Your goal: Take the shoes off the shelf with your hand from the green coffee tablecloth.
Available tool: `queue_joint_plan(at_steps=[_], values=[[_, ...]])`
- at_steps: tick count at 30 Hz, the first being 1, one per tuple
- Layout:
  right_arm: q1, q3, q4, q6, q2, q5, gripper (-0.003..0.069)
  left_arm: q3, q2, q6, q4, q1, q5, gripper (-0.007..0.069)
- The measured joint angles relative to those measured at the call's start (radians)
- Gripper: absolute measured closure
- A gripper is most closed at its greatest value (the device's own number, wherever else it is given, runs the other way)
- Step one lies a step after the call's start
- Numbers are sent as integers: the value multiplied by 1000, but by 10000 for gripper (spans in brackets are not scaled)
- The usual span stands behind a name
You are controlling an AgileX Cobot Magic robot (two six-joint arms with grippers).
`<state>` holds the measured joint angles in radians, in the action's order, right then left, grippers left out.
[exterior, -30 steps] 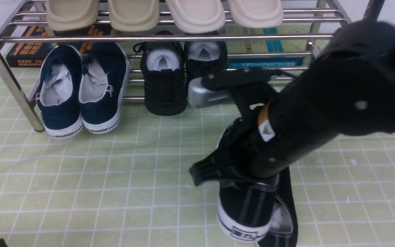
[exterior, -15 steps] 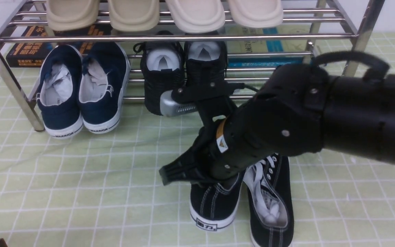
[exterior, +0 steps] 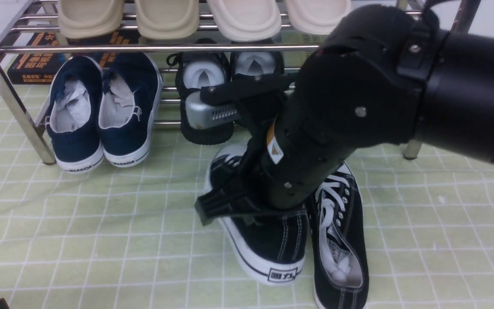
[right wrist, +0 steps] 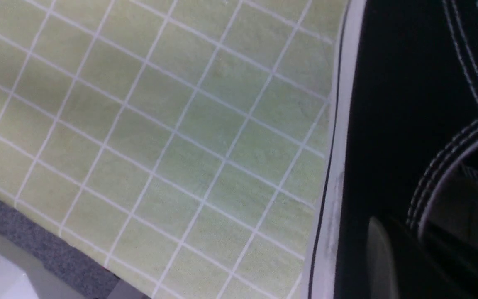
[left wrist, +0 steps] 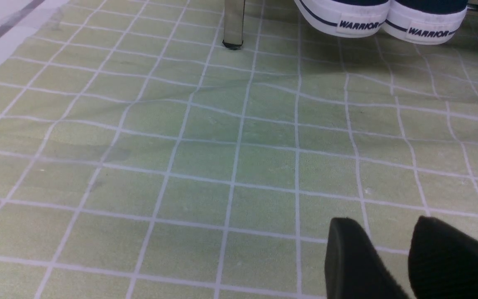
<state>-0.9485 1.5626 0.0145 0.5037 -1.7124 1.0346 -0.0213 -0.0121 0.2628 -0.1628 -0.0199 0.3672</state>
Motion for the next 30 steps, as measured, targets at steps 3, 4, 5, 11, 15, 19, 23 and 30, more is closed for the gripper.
queue_joint_plan(at_steps=[3,4,5,11,15,19,23,30], values=[[-1,0,-22,1,-22,-5,648,0,0,0,0,0,0,383],[-1,0,-27,1,-25,-5,648,0,0,0,0,0,0,383],[-1,0,-47,6,-39,-11,648,0,0,0,0,0,0,383],[-1,0,-124,77,-114,-48,645,0,0,0,0,0,0,383],[-1,0,-166,120,-154,-76,643,0,0,0,0,0,0,383],[-1,0,-195,152,-162,-86,640,0,0,0,0,0,0,383],[-1,0,-224,176,-162,-85,637,0,0,0,0,0,0,383],[-1,0,-284,242,-162,-79,630,0,0,0,0,0,0,383]])
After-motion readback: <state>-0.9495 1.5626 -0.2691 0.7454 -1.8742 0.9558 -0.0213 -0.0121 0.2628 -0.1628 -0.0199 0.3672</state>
